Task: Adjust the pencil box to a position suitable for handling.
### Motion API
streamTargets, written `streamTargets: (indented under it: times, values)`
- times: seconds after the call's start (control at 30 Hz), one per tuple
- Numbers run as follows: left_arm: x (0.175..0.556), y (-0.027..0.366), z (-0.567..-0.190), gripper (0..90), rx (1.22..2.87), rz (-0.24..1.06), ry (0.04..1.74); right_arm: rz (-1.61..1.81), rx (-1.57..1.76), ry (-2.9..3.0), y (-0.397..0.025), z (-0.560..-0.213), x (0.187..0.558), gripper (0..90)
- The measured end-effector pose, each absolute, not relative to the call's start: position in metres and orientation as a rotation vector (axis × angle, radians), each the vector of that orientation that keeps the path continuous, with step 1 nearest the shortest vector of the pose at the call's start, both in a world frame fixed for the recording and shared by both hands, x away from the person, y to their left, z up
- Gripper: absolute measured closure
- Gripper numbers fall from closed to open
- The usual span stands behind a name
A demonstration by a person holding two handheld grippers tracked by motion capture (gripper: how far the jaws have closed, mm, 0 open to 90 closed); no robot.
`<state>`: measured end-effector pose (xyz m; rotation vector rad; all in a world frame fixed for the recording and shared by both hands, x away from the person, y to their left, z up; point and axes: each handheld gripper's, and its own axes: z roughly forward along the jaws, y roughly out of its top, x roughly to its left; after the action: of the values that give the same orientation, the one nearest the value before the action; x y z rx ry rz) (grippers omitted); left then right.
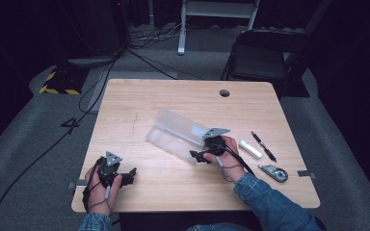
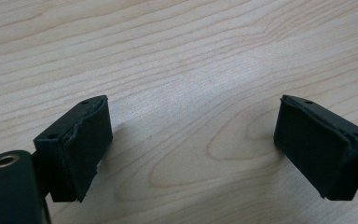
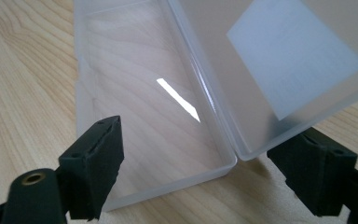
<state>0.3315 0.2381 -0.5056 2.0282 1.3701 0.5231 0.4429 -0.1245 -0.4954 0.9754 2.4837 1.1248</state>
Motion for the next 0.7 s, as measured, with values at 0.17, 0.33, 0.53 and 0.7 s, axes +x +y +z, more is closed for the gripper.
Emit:
streamTargets:
  times: [0.17, 0.33, 0.53, 0.7]
  values:
    - [0.331, 0.238, -0.506, 11.7, 2.028, 0.52, 1.367, 1.086, 0.947, 2.507, -0.123, -0.497, 0.441, 19.6]
    - [0.332, 0.238, -0.506, 11.1, 2.029, 0.513, 1.365, 1.036, 0.926, 2.538, -0.125, -0.498, 0.439, 21.0]
    - [0.332, 0.239, -0.506, 10.6, 2.041, 0.513, 1.354, 1.031, 0.919, 2.558, -0.13, -0.497, 0.437, 21.8]
    - [0.334, 0.239, -0.506, 8.9, 2.049, 0.497, 1.346, 1.028, 0.902, 2.568, -0.137, -0.496, 0.429, 22.0]
